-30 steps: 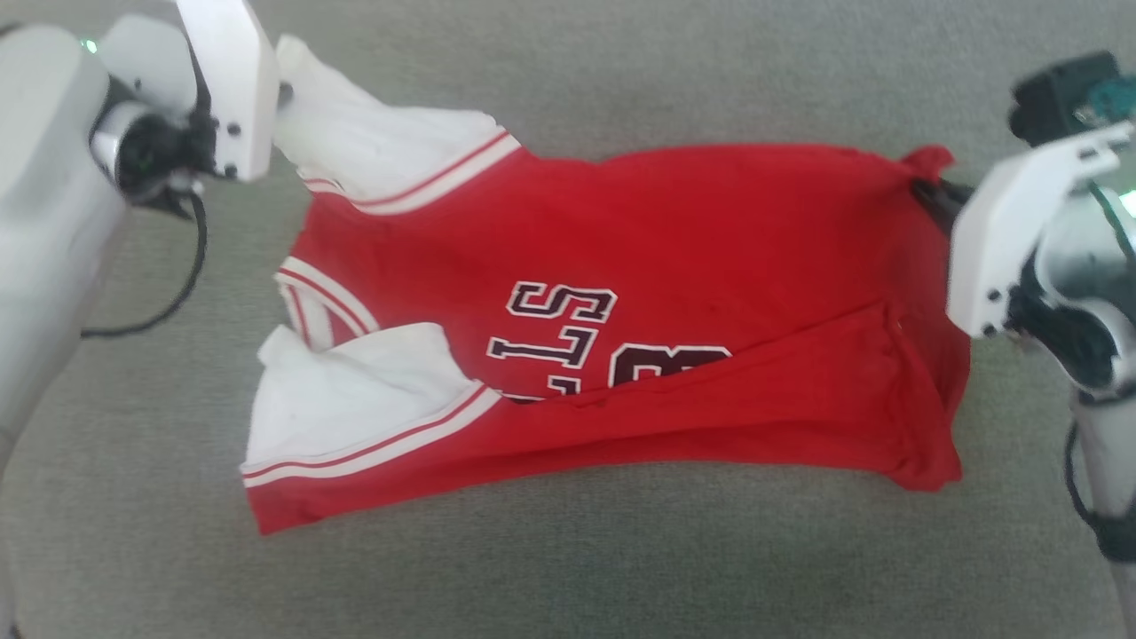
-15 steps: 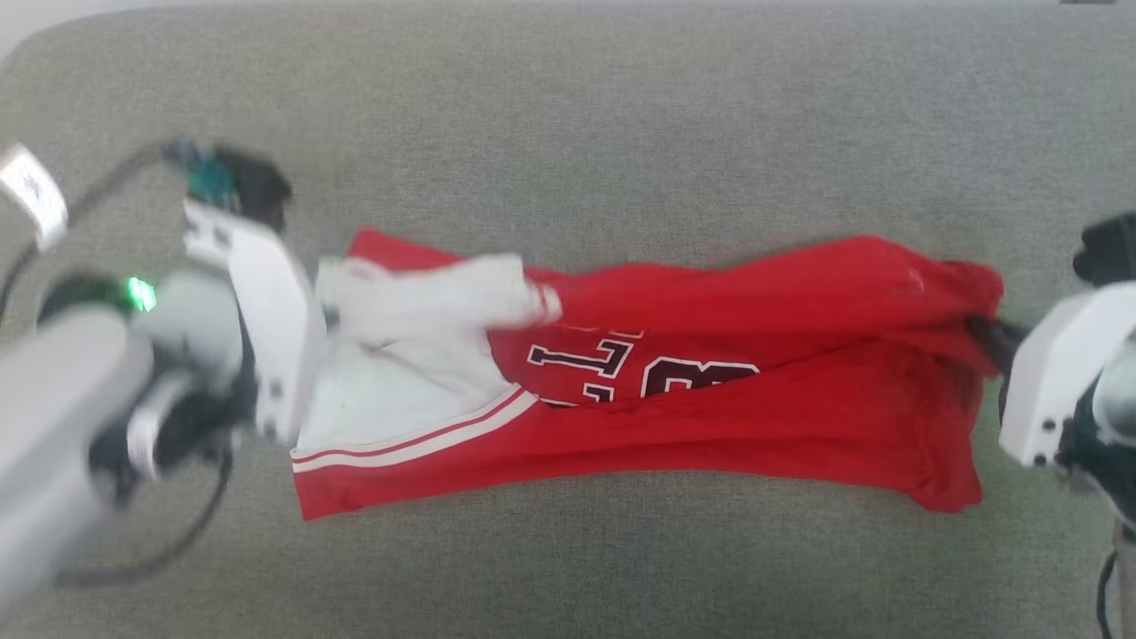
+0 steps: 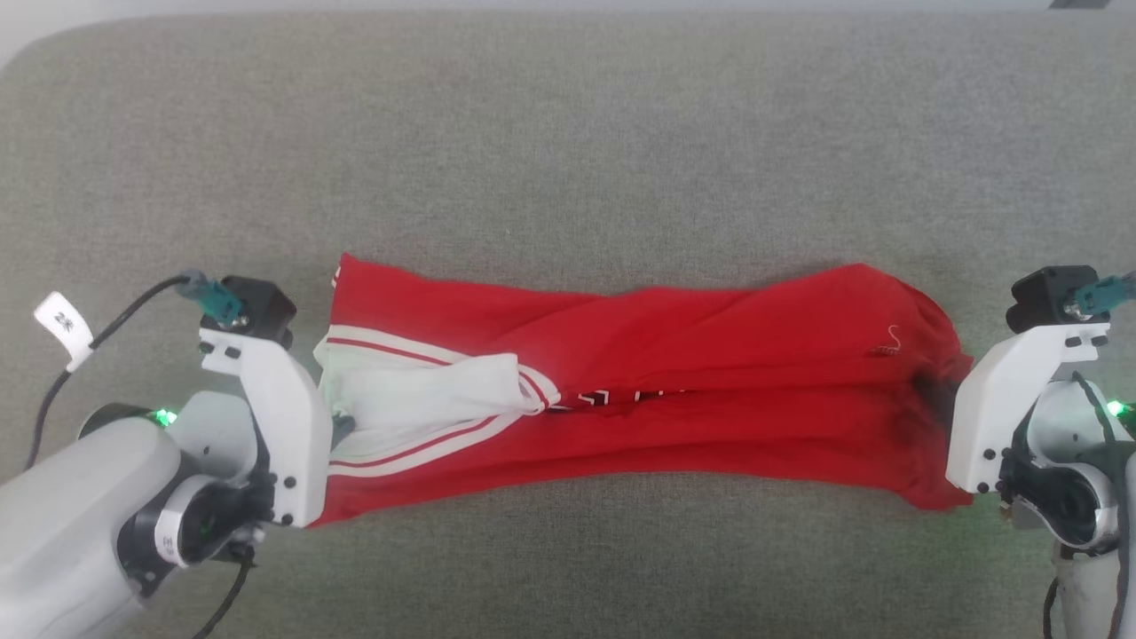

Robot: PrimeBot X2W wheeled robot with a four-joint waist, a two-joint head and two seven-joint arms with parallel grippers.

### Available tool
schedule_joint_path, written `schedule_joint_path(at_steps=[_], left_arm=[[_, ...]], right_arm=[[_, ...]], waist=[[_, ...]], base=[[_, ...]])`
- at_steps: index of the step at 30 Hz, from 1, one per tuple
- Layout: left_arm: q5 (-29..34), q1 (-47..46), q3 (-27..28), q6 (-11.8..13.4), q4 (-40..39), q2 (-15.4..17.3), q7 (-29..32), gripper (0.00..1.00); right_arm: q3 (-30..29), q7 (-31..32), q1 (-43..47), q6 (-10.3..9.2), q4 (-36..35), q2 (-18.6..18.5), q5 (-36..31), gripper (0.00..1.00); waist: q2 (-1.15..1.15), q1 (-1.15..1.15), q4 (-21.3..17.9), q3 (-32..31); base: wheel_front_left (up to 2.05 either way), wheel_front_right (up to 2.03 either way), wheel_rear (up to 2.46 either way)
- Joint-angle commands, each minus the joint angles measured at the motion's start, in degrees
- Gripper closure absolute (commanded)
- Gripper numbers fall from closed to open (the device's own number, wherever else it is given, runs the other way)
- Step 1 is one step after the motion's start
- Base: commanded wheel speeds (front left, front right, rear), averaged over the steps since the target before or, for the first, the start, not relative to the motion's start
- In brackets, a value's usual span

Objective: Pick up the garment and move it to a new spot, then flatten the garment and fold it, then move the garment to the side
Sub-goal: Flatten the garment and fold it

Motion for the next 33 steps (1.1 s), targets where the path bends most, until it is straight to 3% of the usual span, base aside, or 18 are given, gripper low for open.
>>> schedule_joint_path(at_steps=[1,2,11,18,28,33], left_arm=[[0.6,1.2,0.1,-0.7,1.2,-0.1,-1.1,0.49],[0.4,1.3,0.5,-0.9,1.6,-0.3,-1.9,0.00],[0.6,4.8,3.4,-2.5,0.8,0.3,-11.1,0.00],[3.5,9.6,6.1,-3.0,-0.7,1.3,-24.4,0.00],[5.4,17.5,9.8,-4.2,2.2,0.3,-42.3,0.00],[6.5,21.4,14.1,-4.9,5.5,-1.7,-45.9,0.00]], right_arm=[[0.4,-0.2,-0.4,0.02,0.3,0.0,0.4,0.00],[0.5,0.1,-0.1,0.02,0.3,-0.3,0.6,0.00],[-1.4,2.0,3.8,0.02,-5.3,-0.5,2.2,0.00],[-5.2,2.6,6.6,0.02,-8.7,0.9,1.7,0.00],[-10.6,3.4,6.1,0.02,-6.3,1.5,0.9,0.00],[-12.1,3.8,4.3,0.02,-2.6,1.3,0.9,0.00]], waist=[[0.00,0.00,0.0,-0.7],[0.00,0.00,0.0,-1.1],[0.00,0.00,0.8,-4.6],[0.00,0.00,1.5,-6.3],[0.00,0.00,3.5,-5.7],[0.00,0.00,5.3,-5.0]], base=[[0.00,0.00,0.00],[0.00,0.00,0.00],[0.00,0.00,0.00],[0.00,0.00,0.00],[0.00,0.00,0.00],[0.00,0.00,0.00]])
